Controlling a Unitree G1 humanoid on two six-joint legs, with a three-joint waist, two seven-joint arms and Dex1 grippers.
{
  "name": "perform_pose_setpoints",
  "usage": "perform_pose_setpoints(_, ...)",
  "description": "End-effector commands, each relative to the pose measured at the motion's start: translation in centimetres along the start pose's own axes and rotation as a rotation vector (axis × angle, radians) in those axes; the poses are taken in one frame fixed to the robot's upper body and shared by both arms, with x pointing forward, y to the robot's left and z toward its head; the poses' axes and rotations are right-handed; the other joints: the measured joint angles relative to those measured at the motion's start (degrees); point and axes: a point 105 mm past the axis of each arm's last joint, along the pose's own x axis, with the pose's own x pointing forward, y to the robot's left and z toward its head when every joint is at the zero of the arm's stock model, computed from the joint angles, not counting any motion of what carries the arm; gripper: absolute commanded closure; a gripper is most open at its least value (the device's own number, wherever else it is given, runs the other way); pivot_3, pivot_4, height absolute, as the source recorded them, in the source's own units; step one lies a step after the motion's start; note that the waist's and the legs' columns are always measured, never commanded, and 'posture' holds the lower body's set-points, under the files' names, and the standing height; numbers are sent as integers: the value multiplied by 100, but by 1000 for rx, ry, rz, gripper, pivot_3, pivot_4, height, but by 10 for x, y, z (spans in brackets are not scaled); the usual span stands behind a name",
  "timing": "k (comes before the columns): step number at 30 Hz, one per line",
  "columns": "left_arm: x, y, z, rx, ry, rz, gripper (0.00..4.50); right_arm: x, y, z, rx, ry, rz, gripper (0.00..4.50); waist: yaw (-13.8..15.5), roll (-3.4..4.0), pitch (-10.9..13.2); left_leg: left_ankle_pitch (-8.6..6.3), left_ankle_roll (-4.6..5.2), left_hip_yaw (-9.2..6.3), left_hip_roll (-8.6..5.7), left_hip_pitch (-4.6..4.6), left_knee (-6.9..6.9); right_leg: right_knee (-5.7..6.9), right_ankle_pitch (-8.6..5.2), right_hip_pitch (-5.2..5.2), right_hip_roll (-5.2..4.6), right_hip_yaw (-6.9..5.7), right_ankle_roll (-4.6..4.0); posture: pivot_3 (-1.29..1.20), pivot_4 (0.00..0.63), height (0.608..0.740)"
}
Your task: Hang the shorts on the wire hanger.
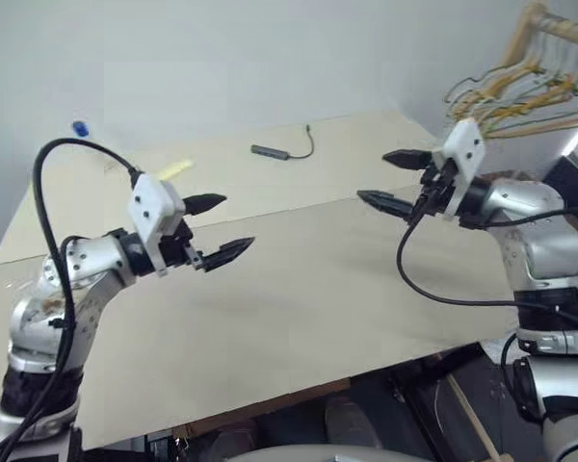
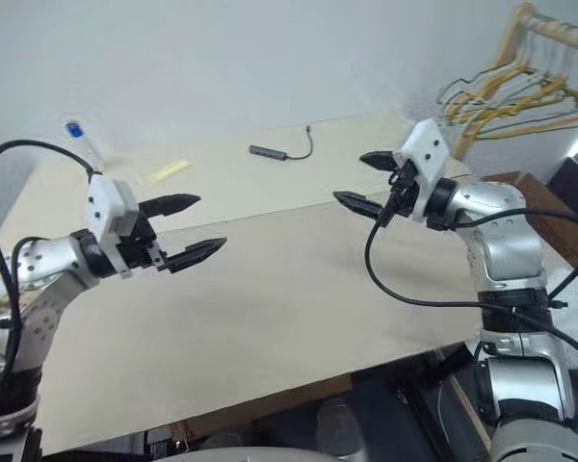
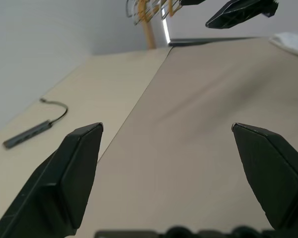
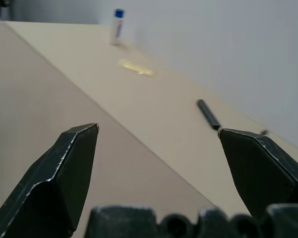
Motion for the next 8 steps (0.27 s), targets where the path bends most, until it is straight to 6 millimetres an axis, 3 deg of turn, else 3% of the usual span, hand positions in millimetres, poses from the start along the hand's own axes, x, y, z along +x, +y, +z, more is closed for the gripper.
perform_pose_setpoints(1, -8, -2, 8, 64, -5, 1, 0, 4, 6, 8, -62, -9, 81, 14, 176, 0, 0, 1, -1, 0, 0, -6, 0, 4, 0, -17, 0, 0, -2, -77, 0, 740)
perform_pose_setpoints(8, -7, -3, -3, 77, 41, 13, 0, 3, 14, 3, -70, 6, 117, 14, 488, 0, 0, 15, -24, 3, -3, -64, 4, 49, 4, -93, 0, -2, -25, -85, 0, 740)
